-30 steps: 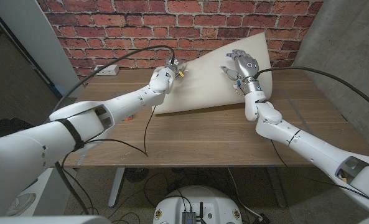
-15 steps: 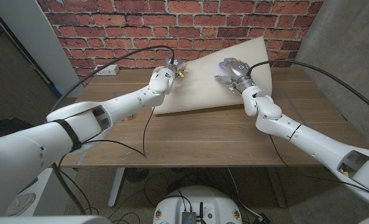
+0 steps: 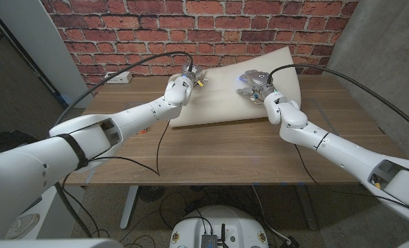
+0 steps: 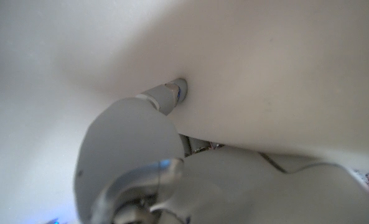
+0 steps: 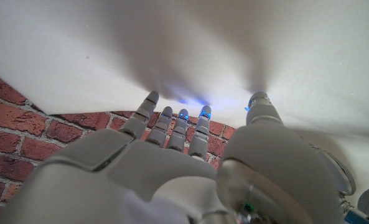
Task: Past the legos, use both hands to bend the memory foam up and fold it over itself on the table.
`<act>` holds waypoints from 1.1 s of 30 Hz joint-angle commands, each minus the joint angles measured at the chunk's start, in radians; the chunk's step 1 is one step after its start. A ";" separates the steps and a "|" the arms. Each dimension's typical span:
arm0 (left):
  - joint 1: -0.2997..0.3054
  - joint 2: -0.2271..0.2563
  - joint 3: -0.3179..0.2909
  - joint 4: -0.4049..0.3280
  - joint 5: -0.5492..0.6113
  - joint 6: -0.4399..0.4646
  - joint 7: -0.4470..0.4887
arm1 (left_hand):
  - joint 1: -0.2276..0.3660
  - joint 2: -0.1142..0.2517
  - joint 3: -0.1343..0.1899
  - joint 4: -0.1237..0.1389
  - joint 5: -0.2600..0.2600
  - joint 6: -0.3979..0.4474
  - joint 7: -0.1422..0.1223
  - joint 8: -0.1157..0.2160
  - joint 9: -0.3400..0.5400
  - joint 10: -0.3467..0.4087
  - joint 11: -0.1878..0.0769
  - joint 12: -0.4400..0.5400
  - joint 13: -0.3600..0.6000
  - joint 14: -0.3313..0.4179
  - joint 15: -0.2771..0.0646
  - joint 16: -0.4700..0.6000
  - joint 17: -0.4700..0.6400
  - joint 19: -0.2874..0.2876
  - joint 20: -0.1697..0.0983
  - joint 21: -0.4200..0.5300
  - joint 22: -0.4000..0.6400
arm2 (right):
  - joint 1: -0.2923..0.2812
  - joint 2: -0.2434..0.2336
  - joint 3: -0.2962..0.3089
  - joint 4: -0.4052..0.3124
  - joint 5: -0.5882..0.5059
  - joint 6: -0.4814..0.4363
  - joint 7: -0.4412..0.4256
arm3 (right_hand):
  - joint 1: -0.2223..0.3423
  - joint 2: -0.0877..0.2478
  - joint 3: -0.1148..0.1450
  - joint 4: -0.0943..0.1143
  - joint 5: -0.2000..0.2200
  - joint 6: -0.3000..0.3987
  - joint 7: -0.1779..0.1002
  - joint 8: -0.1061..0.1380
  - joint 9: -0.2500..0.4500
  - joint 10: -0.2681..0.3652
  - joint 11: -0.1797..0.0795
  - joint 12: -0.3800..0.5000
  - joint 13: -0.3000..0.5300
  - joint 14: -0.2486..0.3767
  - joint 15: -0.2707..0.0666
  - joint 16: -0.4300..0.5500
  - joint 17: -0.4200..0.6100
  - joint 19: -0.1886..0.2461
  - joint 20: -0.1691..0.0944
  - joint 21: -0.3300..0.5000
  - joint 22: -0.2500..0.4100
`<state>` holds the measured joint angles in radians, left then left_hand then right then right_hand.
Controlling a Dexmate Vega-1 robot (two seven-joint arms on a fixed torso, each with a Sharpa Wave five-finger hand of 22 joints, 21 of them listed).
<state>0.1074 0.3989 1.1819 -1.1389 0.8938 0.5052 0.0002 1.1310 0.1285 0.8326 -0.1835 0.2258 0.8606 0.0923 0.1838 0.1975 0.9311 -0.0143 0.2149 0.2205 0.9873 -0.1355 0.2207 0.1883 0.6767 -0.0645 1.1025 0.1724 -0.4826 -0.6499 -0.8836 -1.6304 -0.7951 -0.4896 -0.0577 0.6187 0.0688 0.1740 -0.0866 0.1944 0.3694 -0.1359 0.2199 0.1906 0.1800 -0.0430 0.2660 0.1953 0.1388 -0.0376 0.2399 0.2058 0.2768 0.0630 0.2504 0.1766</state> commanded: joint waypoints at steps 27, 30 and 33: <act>-0.015 -0.030 0.031 0.087 0.021 -0.034 0.020 | -0.017 0.007 0.000 0.010 -0.005 -0.016 -0.027 -0.003 0.003 -0.017 -0.026 -0.006 0.005 -0.022 -0.022 -0.005 0.005 -0.020 -0.043 0.006 0.001 | 0.124 0.096 -0.116 0.189 -0.022 0.004 0.222 | -0.005 0.018 0.002 -0.007 0.011 -0.022 0.012 -0.012 0.003 -0.001 0.003 -0.015 0.002 0.019 -0.045 0.004 0.002 0.014 0.010 -0.008 0.002; -0.017 -0.032 0.035 0.092 0.019 -0.035 0.019 | -0.021 0.008 -0.001 0.012 -0.006 -0.024 -0.035 -0.006 0.003 -0.023 -0.030 -0.008 0.005 -0.027 -0.025 -0.006 0.005 -0.027 -0.044 0.004 0.001 | 0.130 0.100 -0.123 0.200 -0.020 0.004 0.228 | -0.004 0.019 0.003 -0.009 0.012 -0.024 0.013 -0.013 0.003 -0.001 0.005 -0.016 0.003 0.019 -0.045 0.003 0.002 0.015 0.010 -0.009 0.002; -0.019 -0.032 0.039 0.094 0.019 -0.036 0.016 | -0.025 0.009 -0.001 0.014 -0.006 -0.030 -0.038 -0.007 0.003 -0.030 -0.032 -0.010 0.005 -0.034 -0.026 -0.009 0.005 -0.027 -0.044 0.005 0.001 | 0.137 0.102 -0.129 0.210 -0.018 0.003 0.233 | -0.003 0.020 0.004 -0.010 0.012 -0.025 0.013 -0.014 0.003 0.000 0.006 -0.017 0.003 0.019 -0.045 0.003 0.002 0.015 0.010 -0.009 0.002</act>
<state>0.1008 0.3816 1.2017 -1.0772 0.9159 0.4772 0.0205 1.1132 0.1372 0.8314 -0.1759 0.2191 0.8313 0.0634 0.1838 0.1976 0.9046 -0.0414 0.2069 0.2204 0.9625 -0.1428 0.2129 0.1883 0.6547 -0.0647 1.1063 0.1725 -0.3700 -0.5650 -0.9851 -1.4591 -0.8189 -0.4797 0.1396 0.6108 0.0767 0.1773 -0.0898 0.2004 0.3462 -0.1233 0.2068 0.1908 0.1802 -0.0430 0.2545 0.1955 0.1501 -0.0411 0.2399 0.2045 0.2859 0.0719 0.2438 0.1767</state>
